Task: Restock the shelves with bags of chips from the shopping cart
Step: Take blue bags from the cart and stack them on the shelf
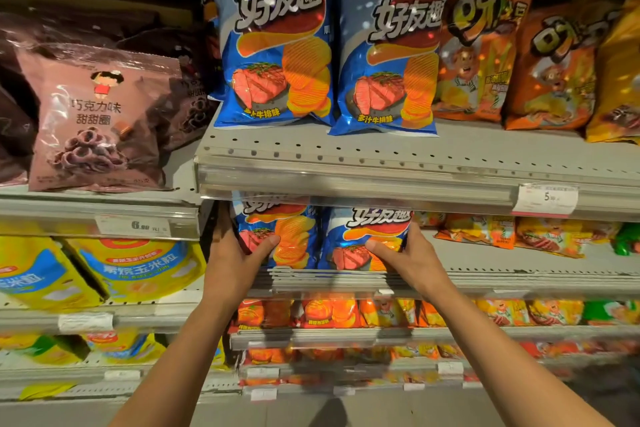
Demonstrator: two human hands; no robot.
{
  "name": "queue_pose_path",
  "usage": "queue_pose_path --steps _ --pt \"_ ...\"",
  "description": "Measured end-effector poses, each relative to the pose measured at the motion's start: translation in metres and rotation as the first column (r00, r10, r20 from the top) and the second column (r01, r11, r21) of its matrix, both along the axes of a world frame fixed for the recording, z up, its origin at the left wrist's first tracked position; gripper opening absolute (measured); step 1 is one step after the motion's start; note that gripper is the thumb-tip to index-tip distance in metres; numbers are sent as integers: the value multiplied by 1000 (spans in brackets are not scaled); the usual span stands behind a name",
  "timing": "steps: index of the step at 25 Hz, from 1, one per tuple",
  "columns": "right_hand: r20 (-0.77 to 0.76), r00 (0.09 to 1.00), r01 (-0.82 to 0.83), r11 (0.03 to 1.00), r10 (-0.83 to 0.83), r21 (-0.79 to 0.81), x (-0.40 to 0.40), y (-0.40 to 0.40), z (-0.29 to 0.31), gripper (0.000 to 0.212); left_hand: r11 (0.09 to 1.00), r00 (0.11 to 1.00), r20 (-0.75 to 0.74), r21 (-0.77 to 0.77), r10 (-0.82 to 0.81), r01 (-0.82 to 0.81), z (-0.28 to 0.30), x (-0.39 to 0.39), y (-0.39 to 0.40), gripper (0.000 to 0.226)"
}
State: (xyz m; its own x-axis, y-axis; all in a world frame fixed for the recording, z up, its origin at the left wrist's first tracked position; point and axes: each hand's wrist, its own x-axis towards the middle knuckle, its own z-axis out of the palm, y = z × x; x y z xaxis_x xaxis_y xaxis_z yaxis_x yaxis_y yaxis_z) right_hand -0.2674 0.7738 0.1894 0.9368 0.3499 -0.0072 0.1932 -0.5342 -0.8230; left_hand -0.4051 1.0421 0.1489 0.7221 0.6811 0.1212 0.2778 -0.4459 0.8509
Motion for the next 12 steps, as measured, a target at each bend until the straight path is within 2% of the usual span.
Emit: queue_pose_path --steps 2,7,8,11,12 --pt "8 1000 -2 1000 2 -7 0 1 2 59 996 998 -5 47 70 -69 -5 -2 -9 95" --pt "28 998 -49 998 48 46 0 -7 5 62 946 975 201 289 91 -148 -12 -23 -68 96" --pt "55 997 -58 995 53 81 -1 -10 4 67 933 974 221 335 56 -130 -13 -27 -84 93" --pt "81 995 -68 995 62 70 -5 -38 6 99 925 970 215 379 -114 25 -14 -29 -146 82" --pt "76 995 -73 995 67 68 -7 -54 8 100 924 969 194 374 -155 73 -14 -25 -168 79"
